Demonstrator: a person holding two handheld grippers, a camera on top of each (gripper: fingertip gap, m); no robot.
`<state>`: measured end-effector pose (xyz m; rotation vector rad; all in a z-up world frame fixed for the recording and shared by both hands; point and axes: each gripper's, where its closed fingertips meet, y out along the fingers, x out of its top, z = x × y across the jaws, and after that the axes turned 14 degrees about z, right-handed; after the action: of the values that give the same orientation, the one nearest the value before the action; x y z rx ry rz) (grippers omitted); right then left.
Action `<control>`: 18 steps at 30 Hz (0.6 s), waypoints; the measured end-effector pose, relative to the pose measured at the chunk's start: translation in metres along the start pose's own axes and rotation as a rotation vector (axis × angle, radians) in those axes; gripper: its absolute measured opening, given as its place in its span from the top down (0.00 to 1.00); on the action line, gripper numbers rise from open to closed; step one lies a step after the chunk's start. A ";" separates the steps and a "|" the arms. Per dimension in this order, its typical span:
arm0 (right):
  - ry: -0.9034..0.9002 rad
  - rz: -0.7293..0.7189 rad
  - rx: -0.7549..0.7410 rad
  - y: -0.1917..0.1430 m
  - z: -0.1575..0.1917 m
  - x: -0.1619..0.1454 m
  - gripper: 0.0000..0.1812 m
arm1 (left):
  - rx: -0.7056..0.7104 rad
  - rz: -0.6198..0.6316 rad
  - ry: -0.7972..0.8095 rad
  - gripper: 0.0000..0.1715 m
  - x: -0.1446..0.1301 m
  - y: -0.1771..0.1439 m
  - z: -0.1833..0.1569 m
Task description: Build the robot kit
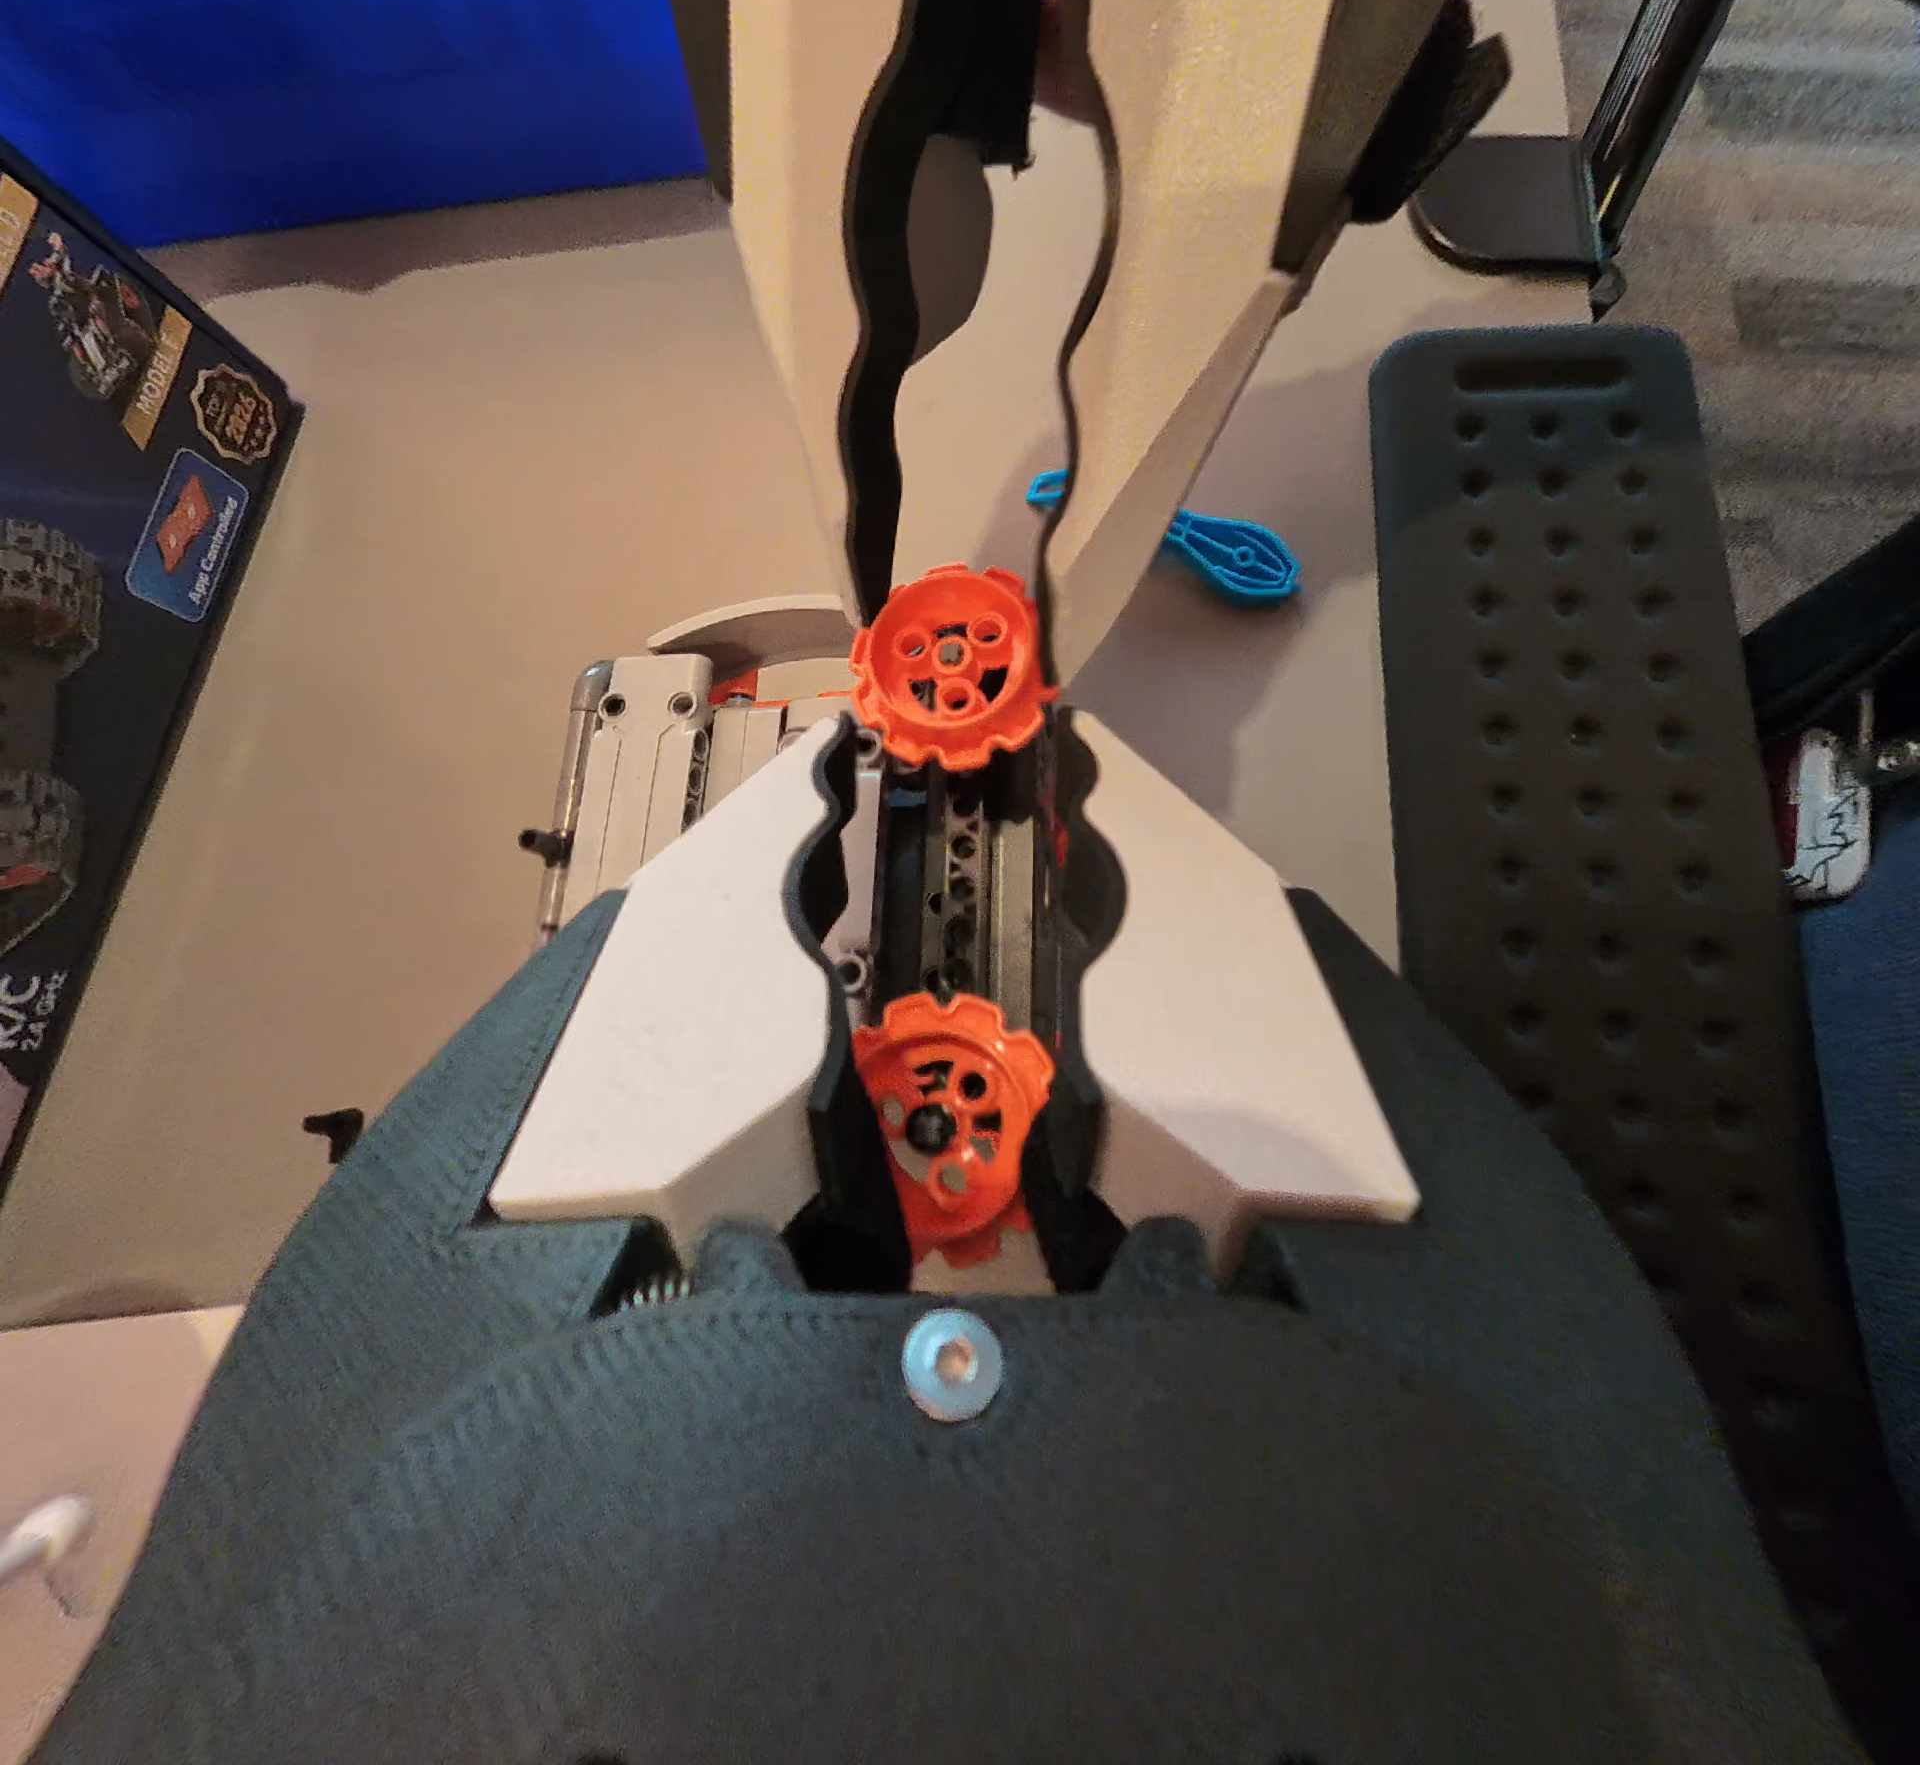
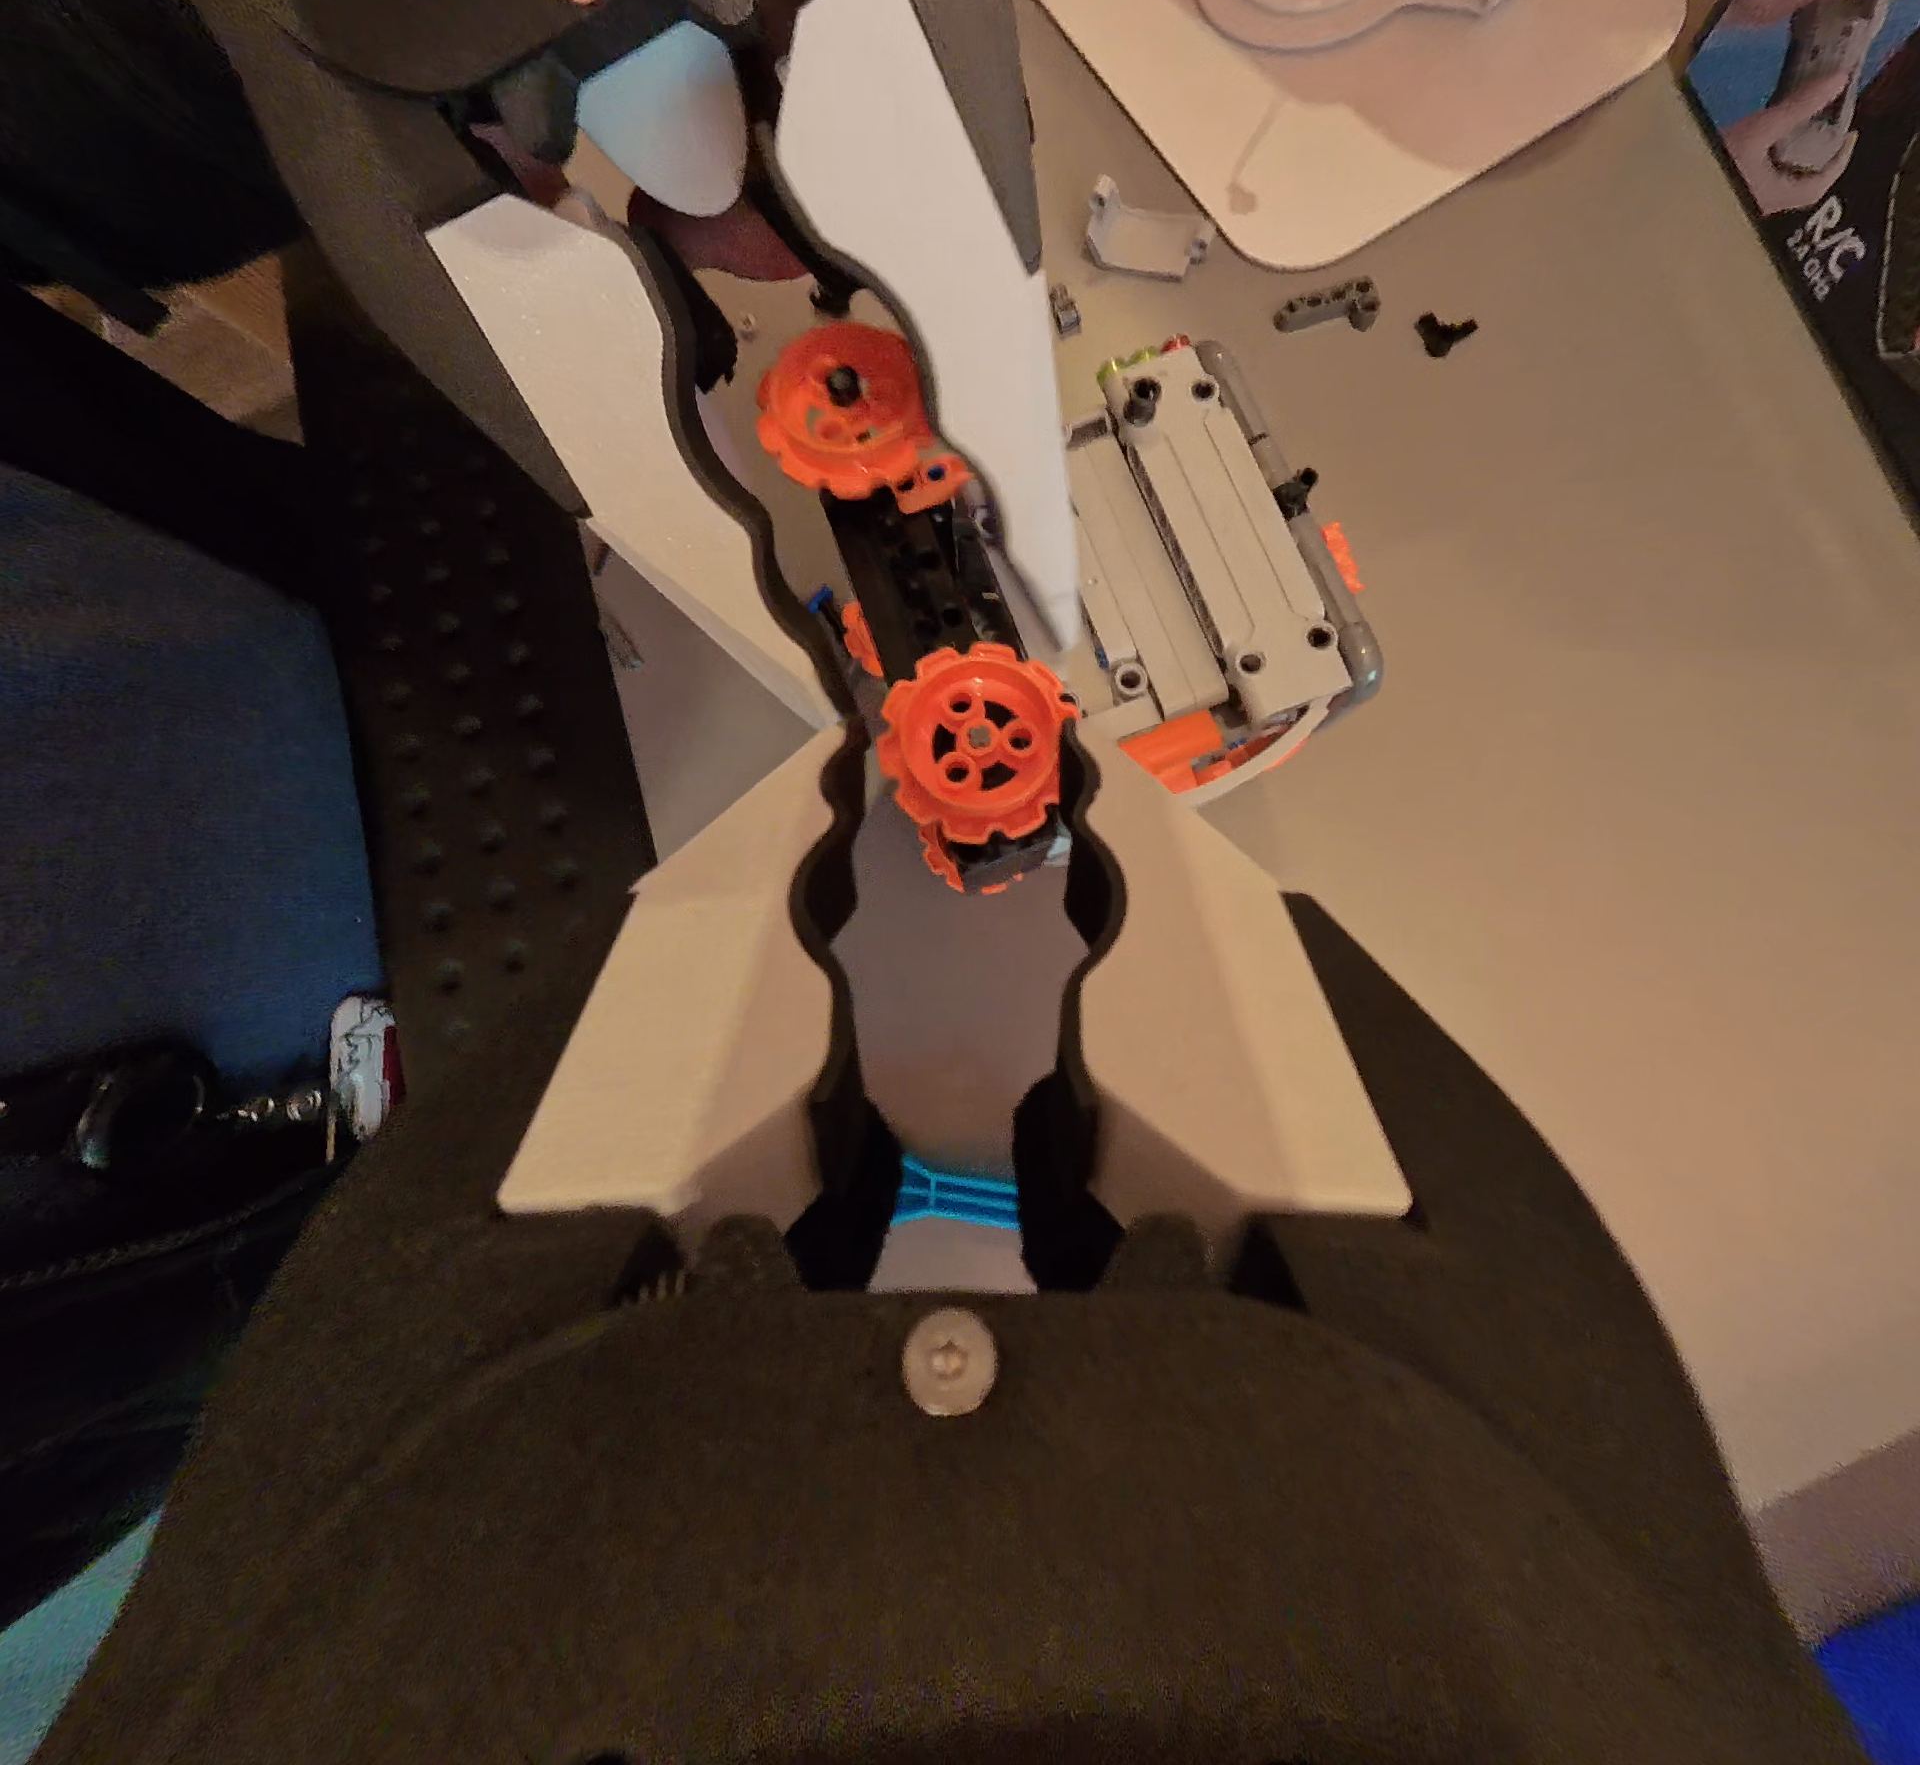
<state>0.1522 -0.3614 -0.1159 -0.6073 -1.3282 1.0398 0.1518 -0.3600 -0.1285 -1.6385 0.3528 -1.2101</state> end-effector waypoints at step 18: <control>-0.239 -0.182 0.094 0.019 0.101 0.051 0.84 | 0.287 0.194 -0.531 0.83 -0.227 -0.101 -0.042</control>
<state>0.0457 -0.3280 -0.0883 -0.2909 -1.5029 1.0410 -0.0175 -0.1774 -0.1655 -1.5609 -0.0009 -0.6129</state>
